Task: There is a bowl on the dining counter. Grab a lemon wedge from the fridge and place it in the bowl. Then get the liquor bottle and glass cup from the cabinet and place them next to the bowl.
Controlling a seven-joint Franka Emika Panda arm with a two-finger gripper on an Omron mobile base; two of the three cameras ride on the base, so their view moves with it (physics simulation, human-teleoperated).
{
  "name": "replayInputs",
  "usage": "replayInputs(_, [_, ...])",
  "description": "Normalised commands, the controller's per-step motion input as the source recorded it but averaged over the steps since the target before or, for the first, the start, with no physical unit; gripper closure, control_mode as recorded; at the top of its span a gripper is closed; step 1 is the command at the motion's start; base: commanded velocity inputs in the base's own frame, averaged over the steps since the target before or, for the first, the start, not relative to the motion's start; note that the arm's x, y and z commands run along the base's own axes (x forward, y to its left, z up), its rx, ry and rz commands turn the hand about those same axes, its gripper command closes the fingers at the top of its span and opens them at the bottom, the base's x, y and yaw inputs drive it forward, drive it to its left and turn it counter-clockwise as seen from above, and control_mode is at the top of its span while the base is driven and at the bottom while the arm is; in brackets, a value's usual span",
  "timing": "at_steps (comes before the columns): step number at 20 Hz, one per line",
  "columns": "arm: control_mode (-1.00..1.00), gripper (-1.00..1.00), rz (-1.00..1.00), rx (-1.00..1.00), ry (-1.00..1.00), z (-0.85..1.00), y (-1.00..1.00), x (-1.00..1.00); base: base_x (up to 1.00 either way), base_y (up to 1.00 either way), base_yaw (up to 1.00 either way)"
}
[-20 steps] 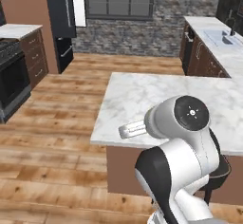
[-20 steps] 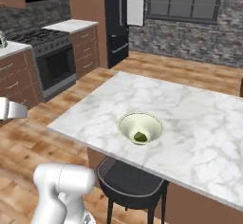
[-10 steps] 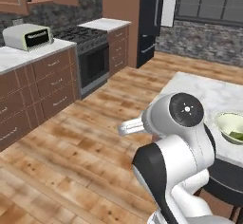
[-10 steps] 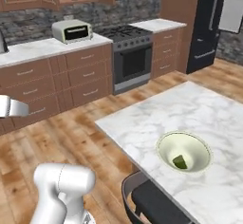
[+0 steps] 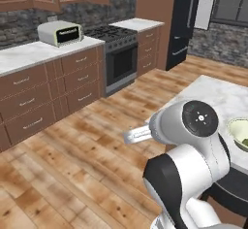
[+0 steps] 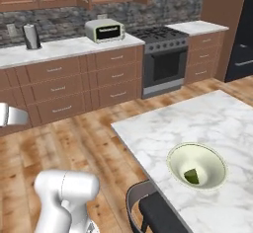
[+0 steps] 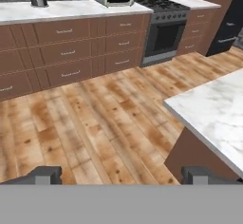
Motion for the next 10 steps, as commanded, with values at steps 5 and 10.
replayInputs(5, [1.00, -1.00, 0.00, 0.00, 0.00, 0.00, 0.00, 0.00, 0.68, 0.41, -0.15])
replayInputs(10, [1.00, -1.00, 0.00, 0.00, 0.00, 0.00, 0.00, 0.00, 0.51, 0.82, -0.34])
